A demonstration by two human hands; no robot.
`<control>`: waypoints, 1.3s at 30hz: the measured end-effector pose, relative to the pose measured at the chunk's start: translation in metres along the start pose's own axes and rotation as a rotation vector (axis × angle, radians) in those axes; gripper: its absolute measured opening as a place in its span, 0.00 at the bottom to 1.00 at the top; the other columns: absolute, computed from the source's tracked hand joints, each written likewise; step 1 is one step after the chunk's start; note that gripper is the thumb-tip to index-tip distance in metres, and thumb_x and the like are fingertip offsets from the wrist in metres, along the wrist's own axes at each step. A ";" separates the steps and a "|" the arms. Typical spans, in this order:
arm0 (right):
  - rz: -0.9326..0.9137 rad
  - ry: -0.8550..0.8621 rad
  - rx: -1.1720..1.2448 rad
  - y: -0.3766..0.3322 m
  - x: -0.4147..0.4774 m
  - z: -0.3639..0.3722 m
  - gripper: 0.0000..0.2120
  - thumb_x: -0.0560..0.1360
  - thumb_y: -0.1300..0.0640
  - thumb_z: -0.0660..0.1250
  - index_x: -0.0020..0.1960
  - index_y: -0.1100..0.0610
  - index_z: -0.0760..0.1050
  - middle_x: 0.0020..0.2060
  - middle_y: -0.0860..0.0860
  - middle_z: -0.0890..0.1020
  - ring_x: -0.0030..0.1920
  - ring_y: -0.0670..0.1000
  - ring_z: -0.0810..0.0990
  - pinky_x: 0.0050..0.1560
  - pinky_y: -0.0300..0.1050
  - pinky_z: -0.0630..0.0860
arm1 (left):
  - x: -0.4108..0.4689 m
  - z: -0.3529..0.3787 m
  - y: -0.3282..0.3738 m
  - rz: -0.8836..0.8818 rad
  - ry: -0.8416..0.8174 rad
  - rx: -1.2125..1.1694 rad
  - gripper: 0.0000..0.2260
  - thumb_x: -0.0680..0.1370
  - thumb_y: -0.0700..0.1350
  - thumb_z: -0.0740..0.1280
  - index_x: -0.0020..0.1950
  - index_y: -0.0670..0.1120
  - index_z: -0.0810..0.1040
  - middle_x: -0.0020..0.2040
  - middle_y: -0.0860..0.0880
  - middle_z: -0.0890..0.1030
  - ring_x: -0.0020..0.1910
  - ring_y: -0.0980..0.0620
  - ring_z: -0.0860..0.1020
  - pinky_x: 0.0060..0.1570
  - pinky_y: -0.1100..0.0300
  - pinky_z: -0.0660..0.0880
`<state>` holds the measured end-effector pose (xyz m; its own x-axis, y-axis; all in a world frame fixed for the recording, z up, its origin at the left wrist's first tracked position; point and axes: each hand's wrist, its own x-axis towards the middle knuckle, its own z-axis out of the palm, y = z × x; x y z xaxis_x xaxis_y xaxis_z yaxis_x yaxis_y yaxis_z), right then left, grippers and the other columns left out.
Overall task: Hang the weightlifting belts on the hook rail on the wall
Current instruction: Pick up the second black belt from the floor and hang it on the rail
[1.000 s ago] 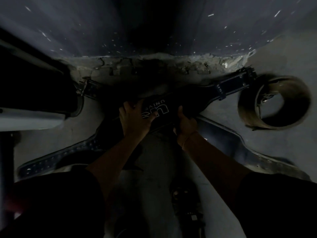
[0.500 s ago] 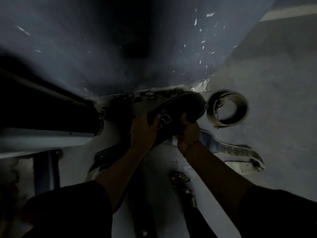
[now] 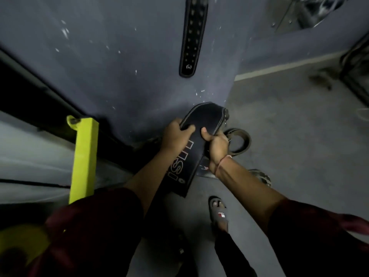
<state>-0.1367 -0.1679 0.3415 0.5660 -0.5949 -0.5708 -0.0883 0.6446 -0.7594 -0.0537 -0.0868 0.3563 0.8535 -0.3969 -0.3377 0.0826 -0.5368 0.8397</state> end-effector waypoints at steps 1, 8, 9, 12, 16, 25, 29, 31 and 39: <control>-0.038 -0.037 -0.031 -0.021 -0.018 0.003 0.17 0.77 0.67 0.67 0.65 0.64 0.75 0.58 0.62 0.83 0.53 0.60 0.83 0.53 0.53 0.83 | -0.011 -0.010 0.024 -0.006 -0.020 -0.029 0.11 0.76 0.47 0.69 0.52 0.41 0.81 0.47 0.42 0.85 0.46 0.44 0.83 0.49 0.51 0.81; -0.216 -0.360 -0.261 -0.141 -0.124 -0.007 0.16 0.76 0.69 0.67 0.63 0.66 0.77 0.56 0.65 0.83 0.53 0.64 0.83 0.53 0.55 0.82 | -0.067 -0.057 0.171 -0.020 -0.070 -0.484 0.14 0.75 0.50 0.74 0.50 0.39 0.83 0.45 0.43 0.87 0.46 0.46 0.86 0.48 0.53 0.83; -0.240 -0.394 -0.288 -0.155 -0.135 -0.012 0.15 0.75 0.70 0.67 0.62 0.67 0.77 0.55 0.65 0.83 0.54 0.64 0.83 0.56 0.57 0.81 | -0.074 -0.059 0.188 -0.039 -0.064 -0.539 0.18 0.74 0.52 0.75 0.52 0.37 0.83 0.47 0.43 0.87 0.47 0.45 0.86 0.50 0.51 0.83; -0.324 -0.444 -0.354 -0.195 -0.166 -0.028 0.13 0.75 0.71 0.66 0.59 0.66 0.79 0.51 0.61 0.85 0.49 0.58 0.84 0.52 0.49 0.82 | -0.098 -0.063 0.230 -0.004 -0.042 -0.591 0.16 0.77 0.49 0.72 0.55 0.37 0.81 0.52 0.39 0.85 0.51 0.42 0.84 0.57 0.44 0.80; -0.495 -0.435 -0.420 -0.246 -0.208 -0.029 0.06 0.80 0.60 0.65 0.49 0.58 0.81 0.39 0.46 0.86 0.40 0.41 0.84 0.41 0.33 0.78 | -0.129 -0.069 0.274 0.165 -0.022 -0.668 0.21 0.73 0.49 0.73 0.61 0.40 0.80 0.62 0.39 0.82 0.64 0.38 0.78 0.67 0.40 0.72; -0.817 -0.486 -0.256 -0.350 -0.272 0.004 0.03 0.79 0.64 0.66 0.47 0.63 0.73 0.33 0.47 0.79 0.34 0.43 0.77 0.39 0.35 0.75 | -0.239 -0.083 0.360 0.310 -0.121 -0.784 0.08 0.79 0.37 0.64 0.55 0.38 0.80 0.49 0.38 0.84 0.45 0.43 0.82 0.47 0.53 0.81; -0.852 -0.594 -0.240 -0.349 -0.292 0.001 0.03 0.78 0.69 0.65 0.48 0.65 0.71 0.36 0.55 0.76 0.38 0.50 0.75 0.40 0.39 0.75 | -0.245 -0.110 0.398 0.234 -0.090 -0.811 0.24 0.79 0.60 0.65 0.61 0.40 0.81 0.52 0.40 0.85 0.46 0.44 0.84 0.48 0.51 0.82; -0.845 -0.650 -0.266 -0.348 -0.300 0.003 0.04 0.77 0.70 0.65 0.48 0.68 0.69 0.38 0.59 0.75 0.40 0.52 0.75 0.42 0.43 0.76 | -0.245 -0.122 0.413 0.196 -0.079 -0.840 0.27 0.78 0.62 0.65 0.64 0.41 0.80 0.58 0.39 0.83 0.51 0.42 0.84 0.49 0.47 0.82; -0.910 -0.624 -0.404 -0.366 -0.314 0.026 0.14 0.79 0.60 0.68 0.36 0.58 0.69 0.27 0.46 0.68 0.30 0.44 0.67 0.33 0.37 0.66 | -0.245 -0.160 0.444 0.360 -0.033 -0.999 0.33 0.63 0.44 0.73 0.68 0.38 0.74 0.63 0.34 0.79 0.52 0.38 0.81 0.53 0.38 0.80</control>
<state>-0.2609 -0.2049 0.8064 0.8484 -0.3464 0.4002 0.3657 -0.1629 -0.9163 -0.1435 -0.1087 0.8803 0.8988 -0.4383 0.0013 0.2258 0.4656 0.8557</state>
